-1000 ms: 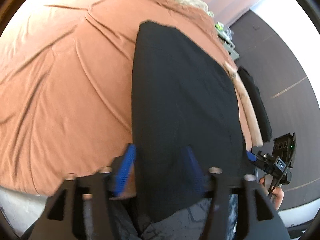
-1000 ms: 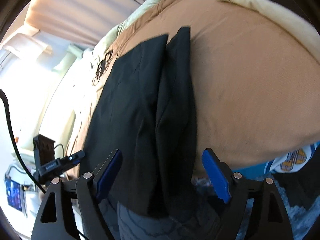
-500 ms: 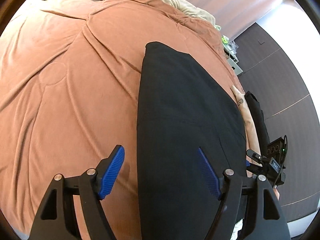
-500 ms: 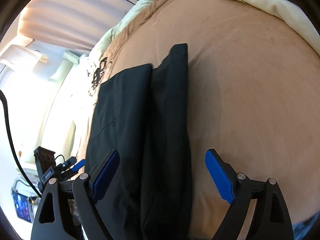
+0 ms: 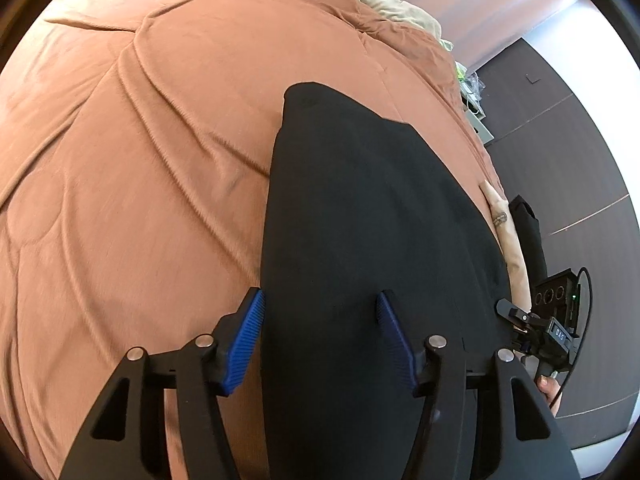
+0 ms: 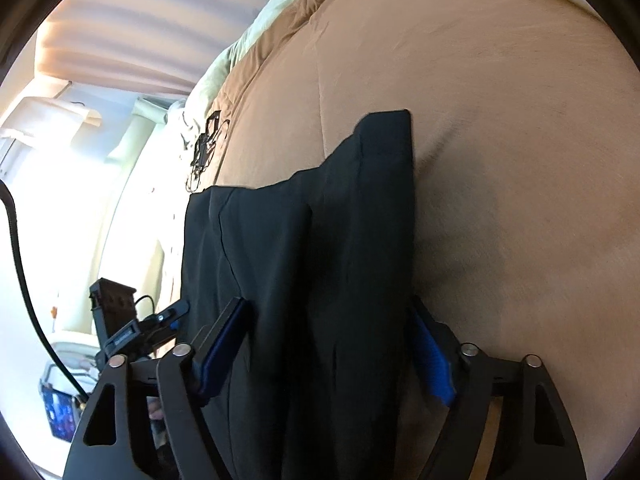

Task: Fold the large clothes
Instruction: 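Grasp the folded jacket with the left tool while the right tool grasps it too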

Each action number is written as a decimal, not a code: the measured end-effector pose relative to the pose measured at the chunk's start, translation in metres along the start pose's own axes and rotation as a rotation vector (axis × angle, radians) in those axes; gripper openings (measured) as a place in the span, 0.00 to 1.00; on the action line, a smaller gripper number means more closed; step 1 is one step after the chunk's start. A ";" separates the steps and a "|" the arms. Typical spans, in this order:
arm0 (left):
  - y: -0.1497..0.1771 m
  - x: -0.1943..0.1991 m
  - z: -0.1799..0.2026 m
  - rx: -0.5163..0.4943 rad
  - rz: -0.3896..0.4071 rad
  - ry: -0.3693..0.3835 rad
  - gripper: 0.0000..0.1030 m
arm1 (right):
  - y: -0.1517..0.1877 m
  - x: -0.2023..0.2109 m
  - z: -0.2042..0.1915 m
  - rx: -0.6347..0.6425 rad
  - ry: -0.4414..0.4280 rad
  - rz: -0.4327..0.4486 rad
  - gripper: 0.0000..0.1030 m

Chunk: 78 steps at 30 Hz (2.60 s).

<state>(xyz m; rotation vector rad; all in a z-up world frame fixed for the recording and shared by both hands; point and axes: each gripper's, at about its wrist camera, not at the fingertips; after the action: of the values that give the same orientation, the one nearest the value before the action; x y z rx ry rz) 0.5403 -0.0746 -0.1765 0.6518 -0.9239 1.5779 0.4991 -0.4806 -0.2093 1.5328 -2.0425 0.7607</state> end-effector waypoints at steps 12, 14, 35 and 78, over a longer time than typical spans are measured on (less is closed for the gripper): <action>-0.014 -0.008 0.006 0.017 0.023 -0.007 0.37 | -0.014 -0.009 -0.023 0.038 0.029 -0.020 0.25; -0.011 0.000 0.011 0.006 0.043 -0.006 0.29 | -0.007 0.001 -0.038 0.078 0.035 0.008 0.19; 0.085 0.148 0.051 -0.053 0.301 0.114 0.18 | 0.106 0.110 -0.180 0.351 0.037 0.193 0.14; 0.334 0.453 0.021 -0.074 0.812 0.072 0.17 | 0.328 0.151 -0.450 0.882 -0.172 0.220 0.13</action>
<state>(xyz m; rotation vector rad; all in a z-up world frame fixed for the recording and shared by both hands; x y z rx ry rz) 0.1190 0.1349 0.1324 0.1484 -1.2731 2.2388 0.1619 -0.2089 0.1720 1.8517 -2.1341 1.8496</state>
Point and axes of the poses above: each gripper's, at about its wrist camera, not at the fingertips, and x roughly against the way its jaws point, z to its right, y to its underside, and after that the axes turned 9 degrees about -z, right-handed
